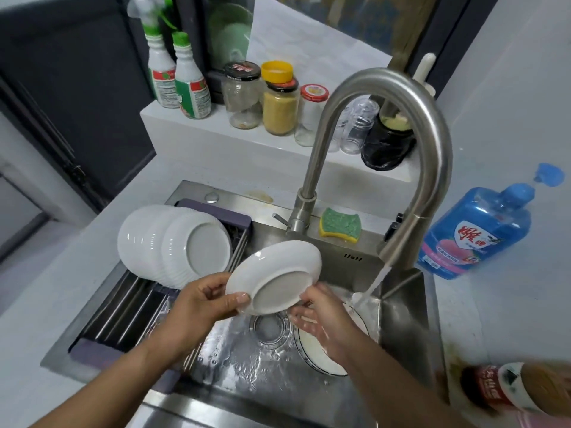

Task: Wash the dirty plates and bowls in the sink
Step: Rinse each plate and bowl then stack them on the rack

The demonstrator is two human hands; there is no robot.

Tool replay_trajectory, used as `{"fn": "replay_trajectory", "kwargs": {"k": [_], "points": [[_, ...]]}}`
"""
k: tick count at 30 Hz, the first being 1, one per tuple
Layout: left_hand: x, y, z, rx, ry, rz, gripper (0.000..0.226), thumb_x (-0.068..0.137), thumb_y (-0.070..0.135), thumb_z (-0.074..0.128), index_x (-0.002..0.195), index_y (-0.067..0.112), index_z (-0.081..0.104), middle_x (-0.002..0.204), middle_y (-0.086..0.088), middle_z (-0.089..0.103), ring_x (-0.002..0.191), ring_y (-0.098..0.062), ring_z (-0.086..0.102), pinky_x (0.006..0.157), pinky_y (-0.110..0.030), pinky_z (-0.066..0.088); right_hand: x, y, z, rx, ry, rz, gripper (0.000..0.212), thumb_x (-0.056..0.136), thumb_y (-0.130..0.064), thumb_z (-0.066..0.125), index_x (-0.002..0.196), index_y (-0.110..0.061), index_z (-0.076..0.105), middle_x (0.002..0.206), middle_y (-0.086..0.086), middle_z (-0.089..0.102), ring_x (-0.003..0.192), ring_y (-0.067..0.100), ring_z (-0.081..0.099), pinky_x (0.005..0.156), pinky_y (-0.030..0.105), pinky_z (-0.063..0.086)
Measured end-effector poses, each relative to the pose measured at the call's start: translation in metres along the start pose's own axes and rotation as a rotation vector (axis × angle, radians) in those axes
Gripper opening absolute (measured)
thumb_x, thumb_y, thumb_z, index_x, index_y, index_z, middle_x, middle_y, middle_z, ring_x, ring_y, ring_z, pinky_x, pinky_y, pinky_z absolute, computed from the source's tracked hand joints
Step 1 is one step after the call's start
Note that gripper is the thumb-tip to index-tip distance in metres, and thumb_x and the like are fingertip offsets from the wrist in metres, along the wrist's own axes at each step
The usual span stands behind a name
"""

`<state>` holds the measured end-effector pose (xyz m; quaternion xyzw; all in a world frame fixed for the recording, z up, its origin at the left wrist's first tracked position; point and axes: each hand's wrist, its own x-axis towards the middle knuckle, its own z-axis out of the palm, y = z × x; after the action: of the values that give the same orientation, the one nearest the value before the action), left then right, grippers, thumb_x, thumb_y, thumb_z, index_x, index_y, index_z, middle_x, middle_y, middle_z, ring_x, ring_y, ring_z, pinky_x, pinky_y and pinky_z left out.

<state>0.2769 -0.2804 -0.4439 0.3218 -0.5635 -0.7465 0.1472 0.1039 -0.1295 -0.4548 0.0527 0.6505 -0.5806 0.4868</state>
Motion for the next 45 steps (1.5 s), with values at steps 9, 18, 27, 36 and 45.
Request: {"fn": "replay_trajectory", "kwargs": {"k": [9, 18, 27, 36, 45], "points": [[-0.013, 0.005, -0.041, 0.098, 0.489, 0.246, 0.037, 0.083, 0.008, 0.080, 0.118, 0.019, 0.073, 0.107, -0.004, 0.075, 0.091, -0.013, 0.074, 0.074, -0.019, 0.058, 0.022, -0.052, 0.095, -0.349, -0.124, -0.250, 0.061, 0.093, -0.018, 0.065, 0.143, -0.037, 0.037, 0.121, -0.011, 0.061, 0.117, 0.021, 0.061, 0.101, 0.048, 0.053], [-0.010, -0.011, -0.055, 0.115, 0.630, 0.143, 0.018, 0.081, 0.020, 0.084, 0.097, 0.018, 0.077, 0.081, 0.003, 0.077, 0.076, -0.015, 0.072, 0.074, -0.027, 0.059, 0.068, -0.088, 0.163, -0.763, -0.206, -0.321, 0.048, 0.087, -0.012, 0.058, 0.132, -0.024, 0.046, 0.115, 0.003, 0.068, 0.091, 0.019, 0.064, 0.076, 0.033, 0.051], [0.013, -0.030, -0.046, 0.106, 0.696, 0.035, 0.021, 0.075, 0.032, 0.089, 0.078, 0.020, 0.072, 0.074, -0.003, 0.072, 0.068, -0.020, 0.065, 0.071, -0.036, 0.054, 0.107, -0.097, 0.176, -1.101, -0.217, -0.277, 0.051, 0.072, -0.028, 0.060, 0.122, -0.028, 0.050, 0.117, 0.002, 0.062, 0.106, 0.024, 0.062, 0.094, 0.039, 0.051], [0.022, -0.041, -0.048, 0.190, 0.823, -0.042, 0.033, 0.076, 0.019, 0.090, 0.083, 0.014, 0.057, 0.073, -0.007, 0.057, 0.063, -0.015, 0.052, 0.058, -0.028, 0.039, 0.121, -0.088, 0.191, -1.360, -0.221, -0.314, 0.065, 0.075, -0.037, 0.055, 0.139, -0.035, 0.045, 0.124, 0.003, 0.059, 0.114, 0.029, 0.058, 0.101, 0.043, 0.050], [0.030, -0.046, -0.036, 0.199, 0.860, -0.081, 0.044, 0.079, 0.025, 0.087, 0.084, 0.015, 0.045, 0.073, -0.006, 0.059, 0.063, -0.020, 0.055, 0.057, -0.031, 0.038, 0.131, -0.071, 0.182, -1.287, -0.176, -0.331, 0.068, 0.078, -0.032, 0.052, 0.145, -0.038, 0.041, 0.135, 0.005, 0.048, 0.123, 0.029, 0.049, 0.102, 0.043, 0.050]]}}
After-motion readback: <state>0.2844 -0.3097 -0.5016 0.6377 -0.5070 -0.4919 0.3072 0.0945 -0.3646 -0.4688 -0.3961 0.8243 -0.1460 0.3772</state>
